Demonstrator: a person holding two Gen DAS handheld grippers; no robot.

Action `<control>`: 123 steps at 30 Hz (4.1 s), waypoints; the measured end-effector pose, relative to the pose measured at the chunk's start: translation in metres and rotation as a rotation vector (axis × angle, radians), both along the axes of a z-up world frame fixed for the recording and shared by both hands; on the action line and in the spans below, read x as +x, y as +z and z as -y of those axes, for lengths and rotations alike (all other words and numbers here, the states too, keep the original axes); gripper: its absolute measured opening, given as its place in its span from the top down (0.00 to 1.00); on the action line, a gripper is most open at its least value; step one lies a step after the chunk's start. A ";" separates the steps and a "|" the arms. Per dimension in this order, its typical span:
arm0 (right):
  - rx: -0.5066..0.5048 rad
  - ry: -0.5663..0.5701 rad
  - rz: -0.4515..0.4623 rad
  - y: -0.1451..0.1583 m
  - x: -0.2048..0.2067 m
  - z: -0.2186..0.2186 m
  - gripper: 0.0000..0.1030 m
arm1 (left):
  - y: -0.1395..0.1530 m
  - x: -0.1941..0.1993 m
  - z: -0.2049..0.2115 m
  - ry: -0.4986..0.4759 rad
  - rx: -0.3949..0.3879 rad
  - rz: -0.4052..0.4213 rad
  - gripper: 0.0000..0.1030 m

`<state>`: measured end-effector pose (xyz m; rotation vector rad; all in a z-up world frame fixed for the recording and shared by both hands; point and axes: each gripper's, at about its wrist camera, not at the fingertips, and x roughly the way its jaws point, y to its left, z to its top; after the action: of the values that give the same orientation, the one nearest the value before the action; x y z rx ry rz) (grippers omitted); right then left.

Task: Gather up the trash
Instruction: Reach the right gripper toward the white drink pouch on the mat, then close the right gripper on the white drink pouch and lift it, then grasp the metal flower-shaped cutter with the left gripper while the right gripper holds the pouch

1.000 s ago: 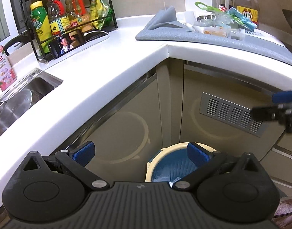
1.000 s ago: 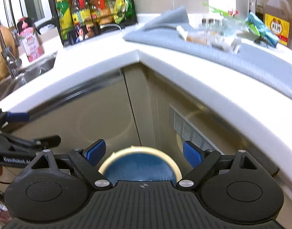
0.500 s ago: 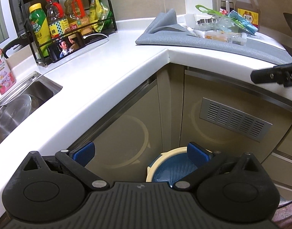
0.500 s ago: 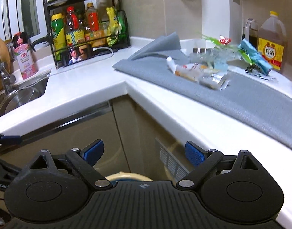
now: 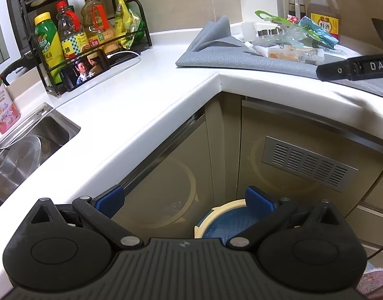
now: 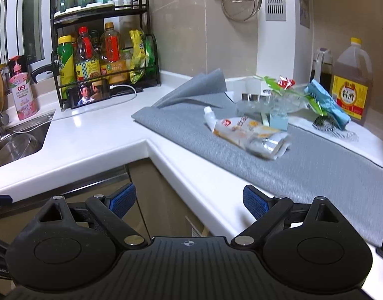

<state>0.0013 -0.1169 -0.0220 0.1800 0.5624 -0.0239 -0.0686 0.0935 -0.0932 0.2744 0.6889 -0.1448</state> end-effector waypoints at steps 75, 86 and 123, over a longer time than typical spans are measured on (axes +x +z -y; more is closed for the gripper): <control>0.289 -0.321 0.028 -0.048 0.072 0.217 0.69 | 0.100 0.180 0.140 -0.129 -0.171 0.016 0.00; 0.098 -0.360 -0.101 -0.057 0.091 0.211 0.08 | 0.092 0.213 0.170 -0.154 -0.159 -0.011 0.00; 0.121 -0.359 -0.094 -0.064 0.090 0.214 0.32 | 0.068 0.368 0.299 -0.254 -0.156 -0.163 0.00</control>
<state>0.0910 -0.3309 -0.0861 0.3978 0.6194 -0.3490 0.2996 -0.2059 -0.0256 0.2010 0.7988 -0.4651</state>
